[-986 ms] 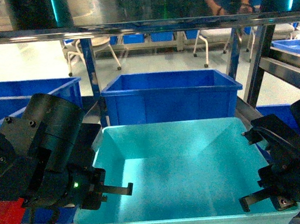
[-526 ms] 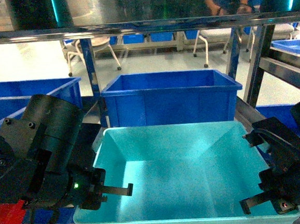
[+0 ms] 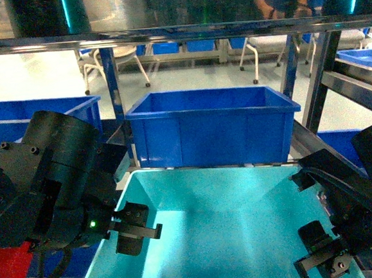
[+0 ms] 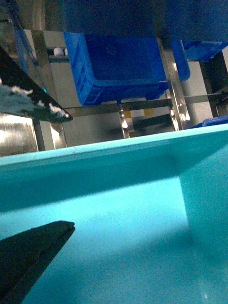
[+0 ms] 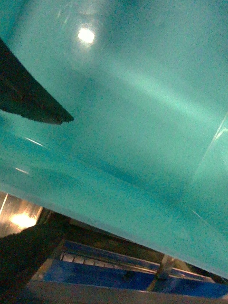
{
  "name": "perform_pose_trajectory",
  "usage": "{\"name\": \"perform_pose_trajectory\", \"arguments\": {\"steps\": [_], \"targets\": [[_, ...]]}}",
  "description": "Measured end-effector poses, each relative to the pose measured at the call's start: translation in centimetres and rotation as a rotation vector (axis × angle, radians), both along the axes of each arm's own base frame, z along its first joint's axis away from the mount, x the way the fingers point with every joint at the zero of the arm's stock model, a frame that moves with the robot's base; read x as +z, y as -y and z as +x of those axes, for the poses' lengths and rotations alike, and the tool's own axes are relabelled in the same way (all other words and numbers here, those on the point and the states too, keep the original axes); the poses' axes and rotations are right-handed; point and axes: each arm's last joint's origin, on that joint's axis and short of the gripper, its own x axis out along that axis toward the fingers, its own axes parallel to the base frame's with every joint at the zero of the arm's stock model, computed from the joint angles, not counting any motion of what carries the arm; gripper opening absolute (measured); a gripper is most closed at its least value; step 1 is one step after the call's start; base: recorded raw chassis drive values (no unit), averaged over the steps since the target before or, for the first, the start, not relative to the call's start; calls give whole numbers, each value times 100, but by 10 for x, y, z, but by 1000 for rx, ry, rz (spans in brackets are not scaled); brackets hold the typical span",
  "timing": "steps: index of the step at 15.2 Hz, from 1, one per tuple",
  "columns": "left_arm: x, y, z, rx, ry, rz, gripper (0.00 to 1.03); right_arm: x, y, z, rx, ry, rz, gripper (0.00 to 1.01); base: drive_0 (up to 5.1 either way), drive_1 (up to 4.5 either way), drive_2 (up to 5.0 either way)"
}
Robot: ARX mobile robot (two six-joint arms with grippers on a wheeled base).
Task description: Organize blue bins on left shelf correctly
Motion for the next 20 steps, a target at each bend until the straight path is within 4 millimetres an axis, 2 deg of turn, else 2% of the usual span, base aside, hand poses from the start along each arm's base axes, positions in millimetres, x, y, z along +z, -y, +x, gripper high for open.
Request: {"name": "perform_pose_trajectory", "arguments": {"steps": [3, 4, 6, 9, 12, 14, 17, 20], "targets": [[10, 3, 8, -21, 60, -41, 94, 4, 3, 3, -33, 62, 8, 88, 0, 0, 0], [19, 6, 15, -39, 94, -54, 99, 10, 3, 5, -53, 101, 19, 100, 0, 0, 0], [37, 7, 23, -49, 158, -90, 98, 22, 4, 7, -83, 147, 48, 98, 0, 0, 0], [51, 5, 21, -44, 207, -108, 98, 36, 5, 3, -116, 219, 97, 98, 0, 0, 0], [62, 5, -2, -49, 239, -138, 98, 51, 11, -17, -147, 328, 126, 98, 0, 0, 0], [75, 6, -23, -77, 281, -157, 98, 55, 12, -43, -136, 385, 140, 98, 0, 0, 0], [86, 1, -73, -126, 296, -159, 98, 70, 25, -84, -150, 459, 147, 98, 0, 0, 0], [94, -26, -134, -106, 299, -75, 98, 83, 64, -127, -196, 438, 122, 98, 0, 0, 0]]}}
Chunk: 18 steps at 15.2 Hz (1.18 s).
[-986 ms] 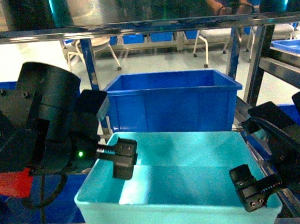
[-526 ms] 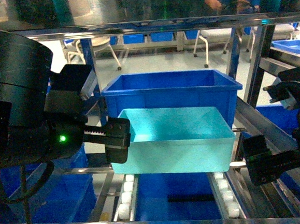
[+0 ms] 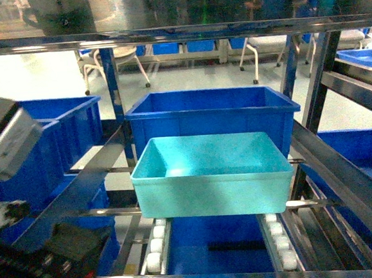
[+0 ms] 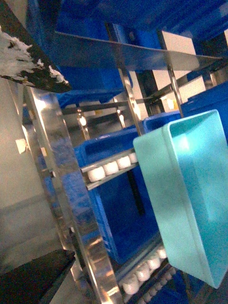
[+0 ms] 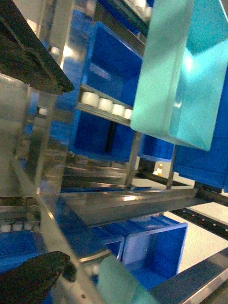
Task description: Organize blue bins on left shelf correctly
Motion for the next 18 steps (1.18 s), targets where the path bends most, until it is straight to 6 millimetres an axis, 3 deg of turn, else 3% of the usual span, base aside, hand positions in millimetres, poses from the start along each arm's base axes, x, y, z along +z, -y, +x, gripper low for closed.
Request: {"name": "perform_pose_trajectory", "arguments": {"steps": [2, 4, 6, 8, 9, 11, 12, 15, 16, 18], "targets": [[23, -20, -32, 78, 38, 12, 98, 21, 15, -33, 14, -6, 31, 98, 0, 0, 0], [50, -31, -60, 154, 111, -31, 98, 62, 22, -56, 10, 73, 48, 98, 0, 0, 0], [62, -31, -70, 192, 163, -39, 98, 74, 21, -74, 38, 80, 34, 98, 0, 0, 0], [62, -30, -70, 193, 159, -36, 98, 77, 22, -78, 37, 103, 7, 98, 0, 0, 0], [63, -30, -69, 195, 169, -39, 98, 78, 21, -76, 10, 213, 4, 94, 0, 0, 0], [51, -41, -74, 266, 502, -161, 74, 70, 19, -81, -60, 469, 75, 68, 0, 0, 0], [50, -47, -76, 276, 571, -187, 62, 66, 20, -81, -74, 471, 93, 55, 0, 0, 0], [41, -58, -82, 273, 575, -190, 25, 56, 20, -91, -81, 474, 110, 18, 0, 0, 0], [34, -66, -87, 267, 582, -192, 2, 48, 20, -91, -83, 461, 112, 2, 0, 0, 0], [29, -77, -89, 294, 579, -183, 2, 47, 20, -91, -83, 468, 112, 2, 0, 0, 0]]}}
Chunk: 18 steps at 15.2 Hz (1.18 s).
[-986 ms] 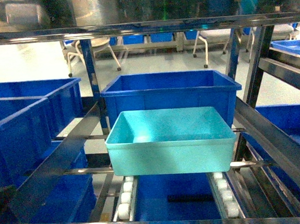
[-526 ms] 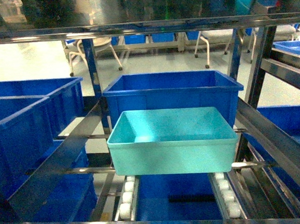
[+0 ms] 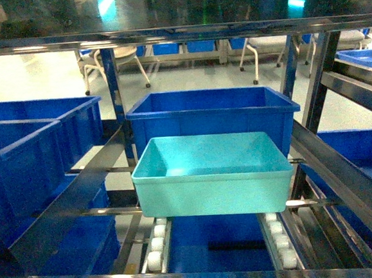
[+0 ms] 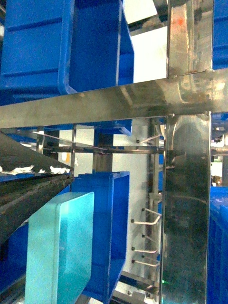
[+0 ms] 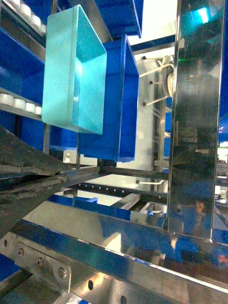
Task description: Organize blue bins on left shelf correctly
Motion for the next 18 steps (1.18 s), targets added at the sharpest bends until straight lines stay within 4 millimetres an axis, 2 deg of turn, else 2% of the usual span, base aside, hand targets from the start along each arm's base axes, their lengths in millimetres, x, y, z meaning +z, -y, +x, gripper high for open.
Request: {"name": "perform_pose_trajectory", "arguments": {"steps": [2, 5, 6, 7, 13, 14, 15, 17, 18], "targets": [[-1, 2, -2, -31, 24, 1, 2, -10, 0, 0, 1, -6, 0, 2, 0, 0, 0], [-7, 2, -6, -29, 9, 1, 2, -9, 0, 0, 1, 11, 0, 2, 0, 0, 0], [-12, 2, -13, -31, -28, 0, 2, -9, 0, 0, 0, 3, 0, 2, 0, 0, 0], [-6, 2, -14, -30, 27, 1, 2, -9, 0, 0, 1, 3, 0, 2, 0, 0, 0], [-9, 2, -14, -30, 7, 1, 2, -9, 0, 0, 1, 4, 0, 2, 0, 0, 0], [-9, 2, -14, -30, 7, 1, 3, -9, 0, 0, 1, 4, 0, 5, 0, 0, 0], [-9, 2, -14, -30, 6, 1, 19, -9, 0, 0, 1, 4, 0, 21, 0, 0, 0], [-9, 2, -14, -30, 7, 1, 43, -9, 0, 0, 1, 4, 0, 47, 0, 0, 0], [-9, 2, -14, -30, 6, 1, 63, -9, 0, 0, 1, 4, 0, 67, 0, 0, 0]]}}
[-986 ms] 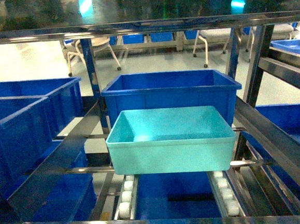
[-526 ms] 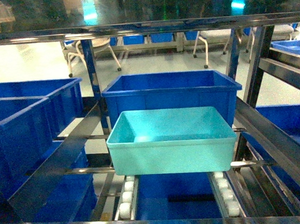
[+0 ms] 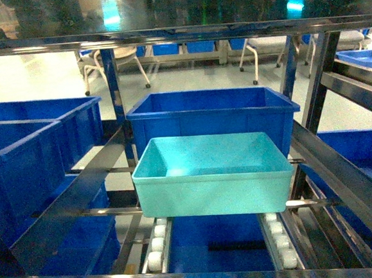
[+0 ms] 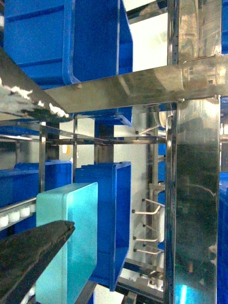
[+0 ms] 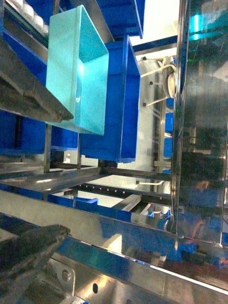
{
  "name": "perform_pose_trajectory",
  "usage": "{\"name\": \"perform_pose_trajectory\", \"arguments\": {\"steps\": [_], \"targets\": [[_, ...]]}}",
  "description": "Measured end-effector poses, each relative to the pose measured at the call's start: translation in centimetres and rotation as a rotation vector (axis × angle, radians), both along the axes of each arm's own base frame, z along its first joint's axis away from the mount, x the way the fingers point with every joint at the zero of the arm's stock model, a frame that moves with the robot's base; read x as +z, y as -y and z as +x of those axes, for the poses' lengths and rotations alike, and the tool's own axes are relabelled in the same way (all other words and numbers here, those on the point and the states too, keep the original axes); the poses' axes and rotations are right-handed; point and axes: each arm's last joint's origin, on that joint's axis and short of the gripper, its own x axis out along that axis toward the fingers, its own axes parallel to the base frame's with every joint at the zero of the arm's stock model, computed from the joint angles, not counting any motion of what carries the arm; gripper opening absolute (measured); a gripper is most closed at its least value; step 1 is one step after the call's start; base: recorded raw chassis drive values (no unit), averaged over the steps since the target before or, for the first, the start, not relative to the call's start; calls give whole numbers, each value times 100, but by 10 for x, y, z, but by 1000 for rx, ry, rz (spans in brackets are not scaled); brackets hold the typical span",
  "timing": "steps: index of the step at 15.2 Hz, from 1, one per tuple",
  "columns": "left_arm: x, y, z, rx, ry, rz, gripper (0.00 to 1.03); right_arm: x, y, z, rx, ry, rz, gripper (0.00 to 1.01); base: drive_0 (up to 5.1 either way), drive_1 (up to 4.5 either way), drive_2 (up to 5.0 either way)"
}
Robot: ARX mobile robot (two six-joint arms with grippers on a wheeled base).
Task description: Organize blue bins on left shelf correctly
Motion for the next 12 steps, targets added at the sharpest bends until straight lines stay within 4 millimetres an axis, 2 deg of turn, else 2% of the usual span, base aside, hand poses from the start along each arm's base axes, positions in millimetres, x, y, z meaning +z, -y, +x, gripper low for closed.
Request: {"name": "perform_pose_trajectory", "arguments": {"steps": [2, 3, 4, 12], "targets": [[0, 0, 0, 0, 0, 0, 89, 0, 0, 0, 0, 0, 0, 93, 0, 0, 0], [0, 0, 0, 0, 0, 1, 100, 0, 0, 0, 0, 0, 0, 100, 0, 0, 0], [0, 0, 0, 0, 0, 1, 98, 0, 0, 0, 0, 0, 0, 97, 0, 0, 0], [0, 0, 0, 0, 0, 1, 98, 0, 0, 0, 0, 0, 0, 98, 0, 0, 0]]}}
